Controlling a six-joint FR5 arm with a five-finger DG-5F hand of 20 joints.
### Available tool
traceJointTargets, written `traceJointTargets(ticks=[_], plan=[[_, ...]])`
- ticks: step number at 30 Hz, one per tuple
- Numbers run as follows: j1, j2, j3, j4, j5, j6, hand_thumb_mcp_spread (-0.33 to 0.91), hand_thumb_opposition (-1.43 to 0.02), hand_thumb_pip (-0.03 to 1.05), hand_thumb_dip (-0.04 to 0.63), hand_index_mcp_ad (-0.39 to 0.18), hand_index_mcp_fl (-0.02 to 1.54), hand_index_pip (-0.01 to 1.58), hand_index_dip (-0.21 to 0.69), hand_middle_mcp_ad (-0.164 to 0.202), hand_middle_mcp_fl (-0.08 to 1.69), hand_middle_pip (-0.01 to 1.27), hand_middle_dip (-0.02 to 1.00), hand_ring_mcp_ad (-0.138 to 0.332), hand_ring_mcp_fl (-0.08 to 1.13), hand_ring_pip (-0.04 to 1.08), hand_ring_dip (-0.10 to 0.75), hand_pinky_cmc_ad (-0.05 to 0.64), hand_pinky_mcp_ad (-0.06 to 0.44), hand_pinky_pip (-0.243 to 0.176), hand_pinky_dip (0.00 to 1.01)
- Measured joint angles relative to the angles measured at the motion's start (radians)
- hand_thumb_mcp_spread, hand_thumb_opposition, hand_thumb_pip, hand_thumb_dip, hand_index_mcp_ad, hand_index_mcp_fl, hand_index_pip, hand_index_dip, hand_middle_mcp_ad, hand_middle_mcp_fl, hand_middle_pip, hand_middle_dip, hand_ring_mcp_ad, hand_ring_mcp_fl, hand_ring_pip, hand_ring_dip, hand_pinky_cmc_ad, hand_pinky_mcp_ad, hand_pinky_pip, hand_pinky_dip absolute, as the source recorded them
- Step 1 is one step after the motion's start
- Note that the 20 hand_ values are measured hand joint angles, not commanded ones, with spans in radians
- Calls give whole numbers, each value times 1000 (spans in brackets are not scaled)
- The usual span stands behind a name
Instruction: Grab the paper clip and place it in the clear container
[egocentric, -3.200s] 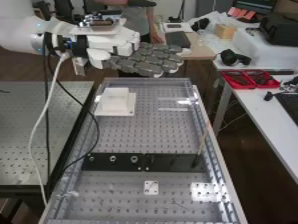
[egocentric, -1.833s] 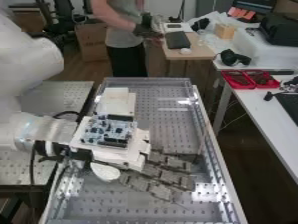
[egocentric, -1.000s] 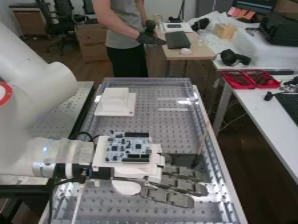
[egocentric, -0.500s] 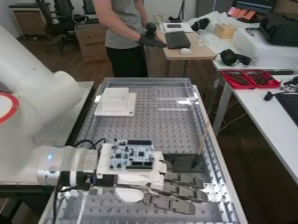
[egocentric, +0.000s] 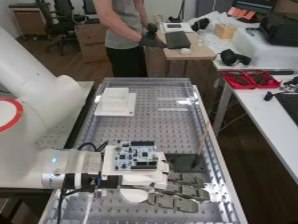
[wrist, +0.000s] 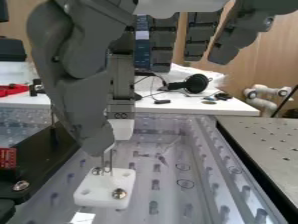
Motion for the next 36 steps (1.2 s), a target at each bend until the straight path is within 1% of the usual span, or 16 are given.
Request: traceJointTargets(ticks=[1,13,15,17,20,22,36], plan=[[-1,-2,5,-3,-4,-4,510,-876,529,253,-152,504,1330,75,72,108,140,140,131,17,87,17,293,136,-58,176],[-7,-11,22,-20,-21,-23,504,-880,545,253,-155,504,1360,63,72,117,138,143,127,17,87,17,293,136,-58,176],[-6,-13,24,-22,-23,-25,506,-899,545,253,-155,508,1361,63,72,122,136,143,127,17,87,17,293,136,-58,176],[-6,-15,28,-26,-26,-26,506,-895,545,253,-171,511,1360,63,70,122,136,143,131,19,87,21,293,136,-58,176],[-6,-18,32,-31,-28,-28,525,-908,545,253,-173,513,1381,63,70,124,140,152,131,14,87,24,293,136,-58,176],[-6,-20,33,-34,-28,-29,525,-908,545,253,-173,510,1381,63,73,120,140,152,127,30,87,24,293,136,-58,176],[-5,-29,37,-38,-27,-24,525,-908,545,253,-173,524,1381,63,73,126,140,155,127,30,87,24,293,136,-58,176]])
